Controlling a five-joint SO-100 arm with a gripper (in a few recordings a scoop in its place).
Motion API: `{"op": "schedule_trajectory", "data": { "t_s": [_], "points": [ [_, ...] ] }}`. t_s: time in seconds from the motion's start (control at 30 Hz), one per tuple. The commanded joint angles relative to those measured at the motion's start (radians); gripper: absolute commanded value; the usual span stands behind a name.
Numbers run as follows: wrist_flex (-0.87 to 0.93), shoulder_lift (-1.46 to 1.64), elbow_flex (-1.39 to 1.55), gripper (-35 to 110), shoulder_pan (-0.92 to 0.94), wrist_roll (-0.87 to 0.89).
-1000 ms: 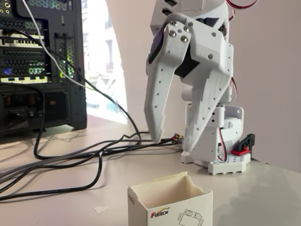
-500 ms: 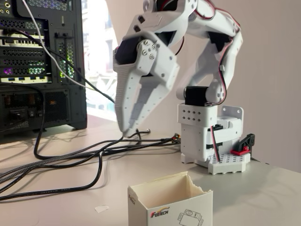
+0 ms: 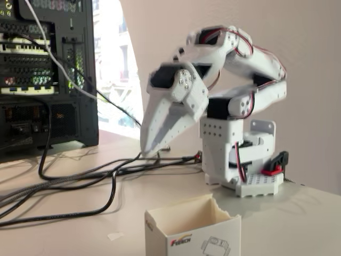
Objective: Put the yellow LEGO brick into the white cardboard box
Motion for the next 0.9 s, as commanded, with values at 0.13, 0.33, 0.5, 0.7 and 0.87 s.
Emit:
{"op": "schedule_trajectory", "data": {
  "t_s": [0.13, 0.33, 0.5, 0.7, 0.87],
  "points": [
    [-0.043, 0.095, 0.081, -9, 0.026, -0.012],
    [-0.054, 0.095, 0.094, -9, 0.026, -0.008],
    [-0.054, 0.095, 0.094, -9, 0.025, -0.006],
    [-0.054, 0.095, 0.094, -9, 0.025, -0.008],
    [-0.054, 0.095, 0.094, -9, 0.025, -0.008]
  ]
}}
